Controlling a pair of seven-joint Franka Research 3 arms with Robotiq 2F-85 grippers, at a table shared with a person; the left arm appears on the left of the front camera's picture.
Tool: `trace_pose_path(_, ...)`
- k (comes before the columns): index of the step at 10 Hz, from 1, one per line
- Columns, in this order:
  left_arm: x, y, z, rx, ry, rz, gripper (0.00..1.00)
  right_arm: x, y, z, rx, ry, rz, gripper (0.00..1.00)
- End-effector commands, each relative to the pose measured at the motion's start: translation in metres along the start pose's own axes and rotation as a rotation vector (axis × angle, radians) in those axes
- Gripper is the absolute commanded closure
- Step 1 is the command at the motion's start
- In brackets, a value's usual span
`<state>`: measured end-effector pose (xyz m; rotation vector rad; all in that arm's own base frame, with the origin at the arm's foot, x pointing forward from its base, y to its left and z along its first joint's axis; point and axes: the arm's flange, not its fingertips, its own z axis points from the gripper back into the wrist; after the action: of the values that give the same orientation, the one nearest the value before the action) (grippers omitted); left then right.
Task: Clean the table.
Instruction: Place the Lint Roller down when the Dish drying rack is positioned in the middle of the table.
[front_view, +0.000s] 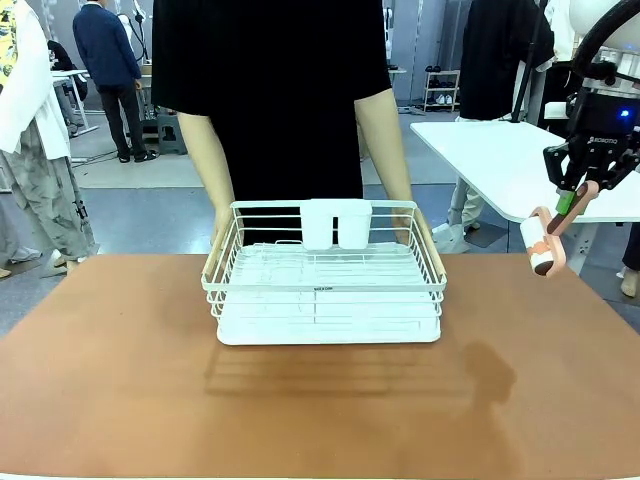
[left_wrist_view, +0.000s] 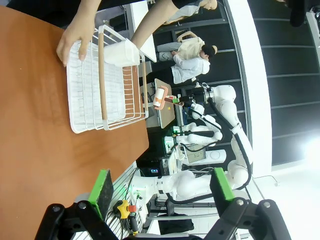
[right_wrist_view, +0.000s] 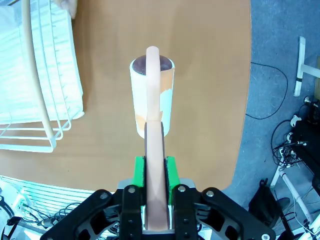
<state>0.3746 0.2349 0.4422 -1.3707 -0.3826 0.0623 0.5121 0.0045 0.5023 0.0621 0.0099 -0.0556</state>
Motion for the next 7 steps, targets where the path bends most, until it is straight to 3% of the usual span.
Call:
trace_pose_path(1,-0.0008,-0.0009,0.0027,0.001,-0.002,-0.002,0.00,-0.0016,0.0003,0.0007,-0.008,0.001,-0.007,0.79)
trace_pose_path(7,-0.0008,-0.0009,0.0027,0.001,-0.002,-0.002,0.00,-0.0016,0.0003,0.0007,-0.008,0.001,-0.007,0.79)
